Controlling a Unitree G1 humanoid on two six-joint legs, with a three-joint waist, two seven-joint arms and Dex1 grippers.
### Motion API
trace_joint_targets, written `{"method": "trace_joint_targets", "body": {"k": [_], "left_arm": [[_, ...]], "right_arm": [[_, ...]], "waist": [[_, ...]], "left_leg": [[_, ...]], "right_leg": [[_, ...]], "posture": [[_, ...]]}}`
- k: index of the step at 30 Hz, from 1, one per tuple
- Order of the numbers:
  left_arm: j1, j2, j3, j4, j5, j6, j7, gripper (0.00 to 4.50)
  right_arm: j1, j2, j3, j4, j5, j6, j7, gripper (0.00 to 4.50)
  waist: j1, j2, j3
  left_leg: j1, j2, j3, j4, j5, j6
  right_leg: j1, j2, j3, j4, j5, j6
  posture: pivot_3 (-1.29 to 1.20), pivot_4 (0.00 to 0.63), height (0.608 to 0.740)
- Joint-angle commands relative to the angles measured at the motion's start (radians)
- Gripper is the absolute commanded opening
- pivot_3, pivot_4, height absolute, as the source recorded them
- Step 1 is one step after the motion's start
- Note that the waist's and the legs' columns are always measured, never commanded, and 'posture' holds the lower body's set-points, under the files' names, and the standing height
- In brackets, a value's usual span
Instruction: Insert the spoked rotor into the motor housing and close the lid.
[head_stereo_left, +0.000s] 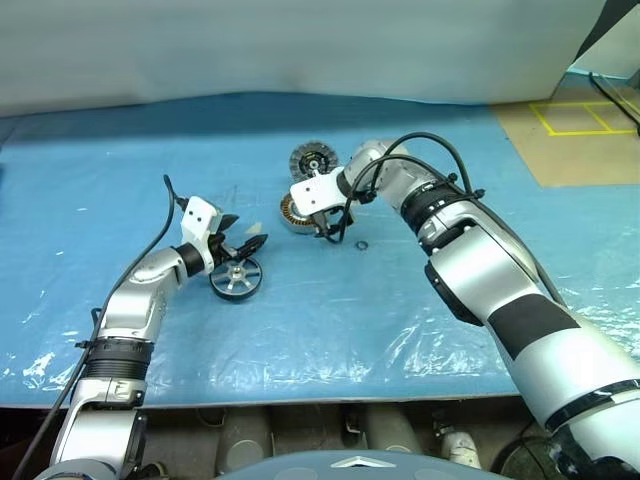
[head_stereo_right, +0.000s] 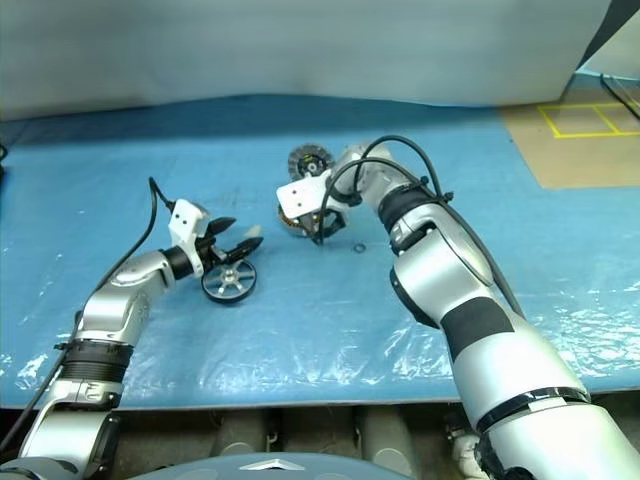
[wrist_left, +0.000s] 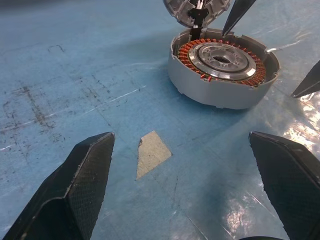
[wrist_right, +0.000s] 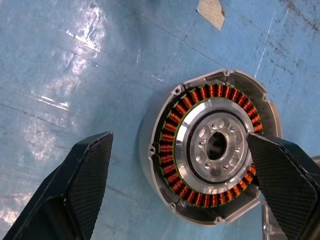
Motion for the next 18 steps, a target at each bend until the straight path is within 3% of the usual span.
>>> {"method": "trace_joint_targets", "body": {"k": [1, 18], "left_arm": [[0.008, 0.008, 0.019, -0.049, -0.008, 0.0, 0.008, 4.5], [0.037, 0.013, 0.026, -0.086, -0.014, 0.016, 0.024, 4.5]], "right_arm": [[-0.017, 0.009, -0.014, -0.003, -0.006, -0.001, -0.009, 4.48], [0.03, 0.033, -0.011, 0.042, -0.046, 0.048, -0.054, 4.48]], "waist": [[-0.001, 0.0, 0.0], [-0.004, 0.0, 0.0]], "left_leg": [[0.0, 0.0, 0.0, 0.0, 0.0, 0.0], [0.0, 0.0, 0.0, 0.001, 0.0, 0.0]], "right_leg": [[0.0, 0.0, 0.0, 0.0, 0.0, 0.0], [0.0, 0.0, 0.0, 0.001, 0.0, 0.0]], "posture": [[0.0, 0.15, 0.74], [0.0, 0.15, 0.74]]}}
